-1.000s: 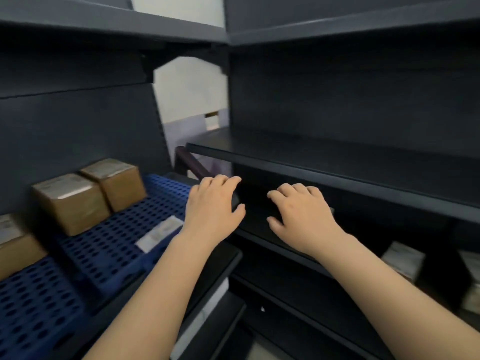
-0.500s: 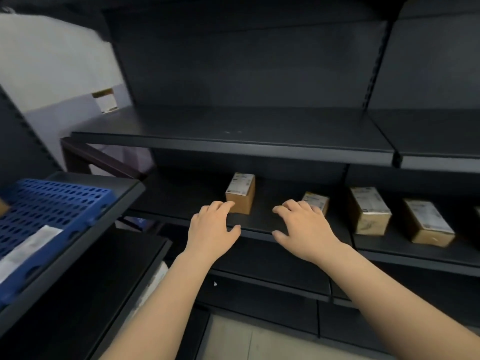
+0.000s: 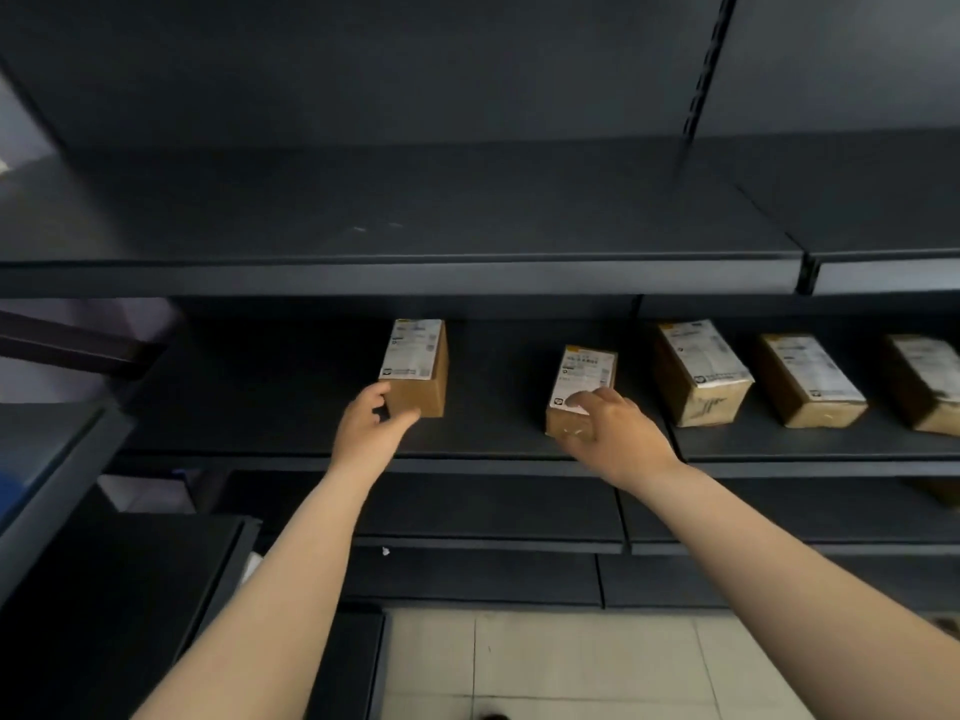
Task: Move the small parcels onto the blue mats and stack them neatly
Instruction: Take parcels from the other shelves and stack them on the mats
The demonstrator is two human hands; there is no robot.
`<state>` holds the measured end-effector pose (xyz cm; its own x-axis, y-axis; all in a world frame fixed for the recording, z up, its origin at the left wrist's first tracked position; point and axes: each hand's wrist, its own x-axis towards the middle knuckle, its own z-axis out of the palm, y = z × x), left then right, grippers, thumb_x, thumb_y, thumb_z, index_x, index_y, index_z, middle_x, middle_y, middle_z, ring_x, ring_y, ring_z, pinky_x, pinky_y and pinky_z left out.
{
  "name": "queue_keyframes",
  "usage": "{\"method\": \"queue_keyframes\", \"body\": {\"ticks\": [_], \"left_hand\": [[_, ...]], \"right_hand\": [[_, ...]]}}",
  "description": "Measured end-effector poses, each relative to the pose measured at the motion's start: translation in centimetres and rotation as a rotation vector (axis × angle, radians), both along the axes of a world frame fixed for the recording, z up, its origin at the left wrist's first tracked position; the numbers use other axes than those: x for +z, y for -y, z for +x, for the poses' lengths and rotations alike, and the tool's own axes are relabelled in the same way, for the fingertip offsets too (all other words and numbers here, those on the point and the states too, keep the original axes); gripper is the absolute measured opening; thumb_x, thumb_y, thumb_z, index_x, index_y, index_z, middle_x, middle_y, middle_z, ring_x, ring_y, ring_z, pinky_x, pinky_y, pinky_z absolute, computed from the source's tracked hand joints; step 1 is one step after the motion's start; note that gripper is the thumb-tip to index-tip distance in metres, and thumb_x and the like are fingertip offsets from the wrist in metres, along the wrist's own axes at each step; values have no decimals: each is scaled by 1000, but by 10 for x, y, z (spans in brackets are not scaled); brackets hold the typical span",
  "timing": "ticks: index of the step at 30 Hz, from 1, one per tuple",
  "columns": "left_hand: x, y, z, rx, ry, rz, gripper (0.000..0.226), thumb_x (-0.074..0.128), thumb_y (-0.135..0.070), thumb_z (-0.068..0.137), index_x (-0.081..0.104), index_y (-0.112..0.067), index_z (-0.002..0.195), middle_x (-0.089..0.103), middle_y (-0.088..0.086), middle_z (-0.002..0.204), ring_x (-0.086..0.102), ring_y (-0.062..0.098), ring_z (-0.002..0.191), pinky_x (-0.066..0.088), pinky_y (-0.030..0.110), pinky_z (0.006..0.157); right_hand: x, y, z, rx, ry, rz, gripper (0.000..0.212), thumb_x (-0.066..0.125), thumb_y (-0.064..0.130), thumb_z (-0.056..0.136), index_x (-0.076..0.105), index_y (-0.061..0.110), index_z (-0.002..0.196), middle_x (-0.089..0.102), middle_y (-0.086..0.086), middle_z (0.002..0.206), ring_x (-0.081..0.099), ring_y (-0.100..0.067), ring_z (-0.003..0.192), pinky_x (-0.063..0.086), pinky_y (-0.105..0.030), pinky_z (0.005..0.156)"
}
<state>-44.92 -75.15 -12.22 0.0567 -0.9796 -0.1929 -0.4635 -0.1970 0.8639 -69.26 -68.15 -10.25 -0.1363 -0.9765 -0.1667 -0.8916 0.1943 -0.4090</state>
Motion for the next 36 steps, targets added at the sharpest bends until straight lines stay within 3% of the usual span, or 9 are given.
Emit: {"method": "queue_keyframes", "body": {"ticks": [10, 17, 22, 26, 31, 36], "left_hand": [[-43, 90, -8, 157, -180, 70, 71, 65, -29, 86, 28, -12, 145, 41, 10, 143, 43, 25, 128, 36, 26, 88], [-76, 119, -15, 185, -174, 101, 58, 67, -32, 83, 44, -15, 134, 54, 6, 128, 53, 22, 112, 44, 31, 82], [-86, 122, -27, 155, -202, 131, 54, 66, -33, 84, 46, -16, 131, 55, 3, 122, 52, 18, 107, 41, 29, 82], [-90, 116, -44, 12, -243, 197, 52, 69, -32, 82, 48, -19, 128, 56, -2, 112, 54, 17, 105, 45, 32, 86], [-94, 103, -69, -91, -286, 256, 41, 65, -33, 84, 51, -23, 121, 59, -5, 109, 55, 11, 97, 43, 23, 75], [-100, 87, -84, -87, -327, 315, 45, 64, -40, 83, 49, -27, 123, 55, -7, 112, 49, 12, 107, 40, 34, 99]], "right_hand": [[-58, 65, -21, -392, 214, 93, 59, 58, 35, 89, 36, 20, 141, 36, -12, 143, 48, -31, 121, 43, -35, 89], [-97, 97, -32, -697, 412, 69, 68, 67, 34, 84, 33, 8, 138, 46, -15, 137, 50, -32, 121, 43, -36, 91], [-116, 108, -35, -731, 494, 66, 68, 70, 32, 81, 36, 8, 135, 48, -13, 135, 53, -29, 118, 45, -34, 85], [-122, 112, -35, -702, 513, 40, 66, 71, 31, 81, 39, 8, 133, 50, -12, 134, 54, -28, 117, 43, -31, 80], [-126, 110, -32, -678, 592, 55, 63, 70, 33, 81, 40, 11, 131, 53, -9, 132, 55, -27, 115, 44, -30, 80], [-126, 104, -27, -637, 679, 40, 63, 71, 32, 80, 41, 15, 132, 57, -4, 129, 57, -24, 114, 45, -30, 83]]}}
